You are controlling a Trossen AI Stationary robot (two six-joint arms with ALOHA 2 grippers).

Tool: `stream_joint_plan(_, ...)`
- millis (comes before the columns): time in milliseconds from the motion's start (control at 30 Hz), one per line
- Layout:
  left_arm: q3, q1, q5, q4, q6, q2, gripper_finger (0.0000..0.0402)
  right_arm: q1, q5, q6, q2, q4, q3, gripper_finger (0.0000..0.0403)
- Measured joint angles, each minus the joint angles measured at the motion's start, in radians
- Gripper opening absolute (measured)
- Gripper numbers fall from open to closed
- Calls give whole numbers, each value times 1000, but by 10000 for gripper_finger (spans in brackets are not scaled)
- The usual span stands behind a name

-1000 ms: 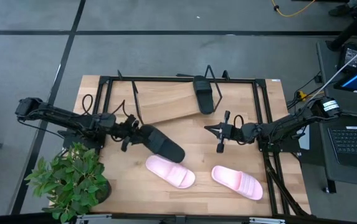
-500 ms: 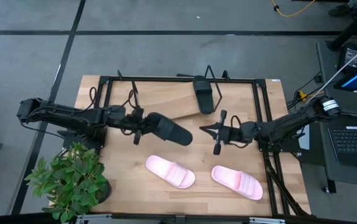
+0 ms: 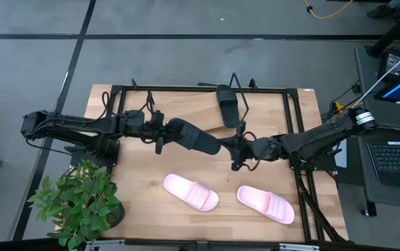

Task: Pick and place slides into the shelf
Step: Put the black slipper on the shelf

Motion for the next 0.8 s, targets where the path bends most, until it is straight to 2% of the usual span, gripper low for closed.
stream_joint_plan(100, 5, 19, 22, -6, -21, 4, 0, 1, 12, -72, 66, -2, 38, 11)
stream_joint_plan(233, 9, 37, 32, -3, -23, 5, 0, 1, 90, -203, 130, -1, 101, 11)
stream_joint_plan(400, 9, 54, 33, -11, -30, 5, 0, 0, 95, -335, 172, 1, 149, 14)
stream_joint_plan(533, 9, 64, 33, -15, -56, 5, 0, 0, 94, -495, 215, 3, 167, 35)
stream_joint_plan(800, 9, 67, 35, -14, -76, 5, 0, -4, 91, -653, 283, 120, 171, 94)
